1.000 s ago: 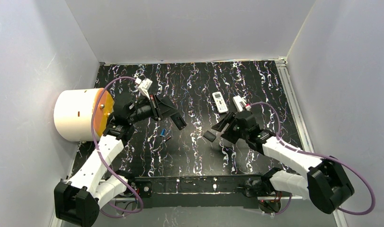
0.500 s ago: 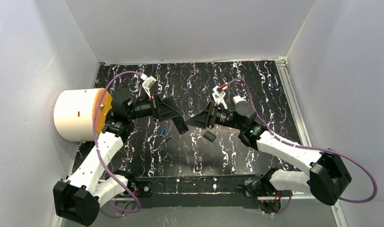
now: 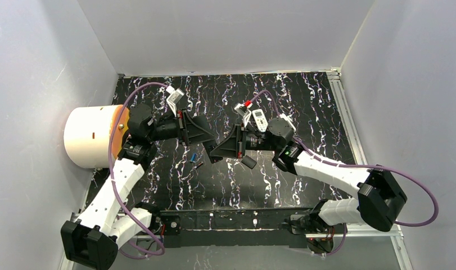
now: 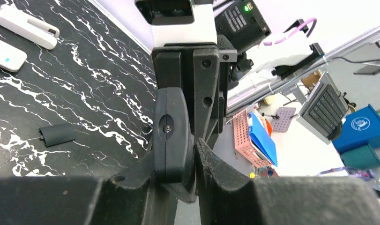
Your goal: Load the batteries into the remote control
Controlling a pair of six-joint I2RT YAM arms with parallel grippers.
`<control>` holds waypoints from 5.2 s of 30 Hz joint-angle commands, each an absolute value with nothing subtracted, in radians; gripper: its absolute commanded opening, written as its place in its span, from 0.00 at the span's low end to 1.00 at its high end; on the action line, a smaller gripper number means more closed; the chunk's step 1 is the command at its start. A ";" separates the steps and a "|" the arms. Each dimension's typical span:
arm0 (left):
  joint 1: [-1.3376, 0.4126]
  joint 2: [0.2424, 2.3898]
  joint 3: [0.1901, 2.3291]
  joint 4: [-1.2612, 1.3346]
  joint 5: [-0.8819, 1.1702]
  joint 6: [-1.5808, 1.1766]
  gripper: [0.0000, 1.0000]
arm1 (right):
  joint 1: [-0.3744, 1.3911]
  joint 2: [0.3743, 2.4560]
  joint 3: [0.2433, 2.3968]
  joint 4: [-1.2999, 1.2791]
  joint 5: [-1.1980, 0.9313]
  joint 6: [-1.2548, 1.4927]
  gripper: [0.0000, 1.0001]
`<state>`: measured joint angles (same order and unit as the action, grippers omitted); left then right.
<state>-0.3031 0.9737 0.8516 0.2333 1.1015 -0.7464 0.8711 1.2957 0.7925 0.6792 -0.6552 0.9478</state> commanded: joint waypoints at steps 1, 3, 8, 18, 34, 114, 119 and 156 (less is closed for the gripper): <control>-0.310 0.942 0.916 0.274 1.069 -0.765 0.35 | 0.875 1.280 0.818 0.673 -0.553 0.952 0.03; -0.310 0.936 0.933 0.277 1.035 -0.785 0.53 | 0.875 1.276 0.800 0.720 -0.519 0.980 0.02; -0.310 0.898 0.946 0.279 0.931 -0.789 0.69 | 0.875 1.303 0.785 0.833 -0.551 1.045 0.02; -0.309 0.904 0.962 0.279 0.880 -0.816 0.43 | 0.874 1.313 0.814 0.836 -0.693 1.015 0.03; -0.310 0.751 0.918 -0.179 0.241 -0.512 0.00 | 0.876 1.216 0.813 0.493 -0.377 0.775 0.79; -0.308 0.618 0.864 -0.588 -0.569 -0.547 0.00 | 1.199 2.326 1.819 -0.459 0.495 0.569 0.13; -0.308 0.616 0.861 -0.592 -0.576 -0.550 0.00 | 1.198 2.338 1.831 -0.495 0.464 0.549 0.24; -0.309 0.850 0.781 -0.193 0.342 -0.617 0.00 | 0.978 1.717 1.332 -0.213 0.517 0.593 0.11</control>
